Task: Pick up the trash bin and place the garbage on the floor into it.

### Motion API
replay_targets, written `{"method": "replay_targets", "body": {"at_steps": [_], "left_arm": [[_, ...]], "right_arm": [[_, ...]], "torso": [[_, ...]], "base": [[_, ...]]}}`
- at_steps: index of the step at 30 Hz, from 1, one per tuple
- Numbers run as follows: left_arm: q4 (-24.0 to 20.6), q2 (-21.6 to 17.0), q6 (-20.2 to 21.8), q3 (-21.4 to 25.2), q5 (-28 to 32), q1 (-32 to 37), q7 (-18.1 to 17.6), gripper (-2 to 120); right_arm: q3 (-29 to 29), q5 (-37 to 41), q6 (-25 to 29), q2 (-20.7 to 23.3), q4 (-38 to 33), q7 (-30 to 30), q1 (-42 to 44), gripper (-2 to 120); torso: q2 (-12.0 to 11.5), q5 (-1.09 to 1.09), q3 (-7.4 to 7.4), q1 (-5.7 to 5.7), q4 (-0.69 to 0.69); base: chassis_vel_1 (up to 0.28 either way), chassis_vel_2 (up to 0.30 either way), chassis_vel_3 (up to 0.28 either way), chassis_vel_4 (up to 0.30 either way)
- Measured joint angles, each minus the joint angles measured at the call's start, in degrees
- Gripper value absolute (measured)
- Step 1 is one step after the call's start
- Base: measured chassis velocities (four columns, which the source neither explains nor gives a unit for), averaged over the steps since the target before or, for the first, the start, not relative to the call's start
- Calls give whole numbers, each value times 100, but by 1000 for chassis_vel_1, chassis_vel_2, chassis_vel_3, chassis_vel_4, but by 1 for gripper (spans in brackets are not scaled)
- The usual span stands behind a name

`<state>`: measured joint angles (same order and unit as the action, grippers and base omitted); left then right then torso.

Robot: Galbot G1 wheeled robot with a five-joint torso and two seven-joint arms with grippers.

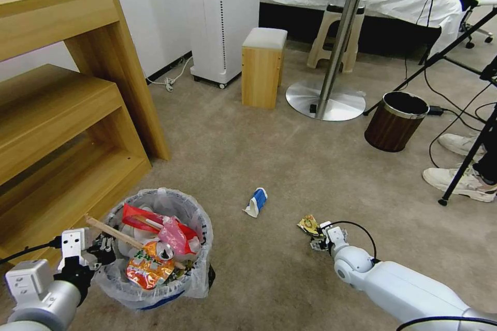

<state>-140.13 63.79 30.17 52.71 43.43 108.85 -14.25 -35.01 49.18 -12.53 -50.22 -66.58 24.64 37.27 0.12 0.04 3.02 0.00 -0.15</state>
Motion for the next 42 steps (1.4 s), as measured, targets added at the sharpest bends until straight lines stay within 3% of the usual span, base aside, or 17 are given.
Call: {"method": "replay_targets", "body": {"at_steps": [6,15,19,42], "left_arm": [[103,-9,-29,-135,-10,-100,1,0],[73,-10,-78,-177,-17,-118,1,0],[33,-9,-88,-172,-12,-99,1,0],[95,-17,-151,-306,-23,-159,-12,0]], "right_arm": [[-142,-294,323,-22,197,-213,-250,96],[-275,-511,368,-83,108,-255,-277,95],[-287,-630,392,-137,168,-239,-228,87],[-213,-870,931,-302,645,-474,-121,3]], "torso": [[0,0,0,0,0],[0,0,0,0,1],[0,0,0,0,1],[0,0,0,0,1]], "base": [[0,0,0,0],[0,0,0,0],[0,0,0,0],[0,0,0,0]]}}
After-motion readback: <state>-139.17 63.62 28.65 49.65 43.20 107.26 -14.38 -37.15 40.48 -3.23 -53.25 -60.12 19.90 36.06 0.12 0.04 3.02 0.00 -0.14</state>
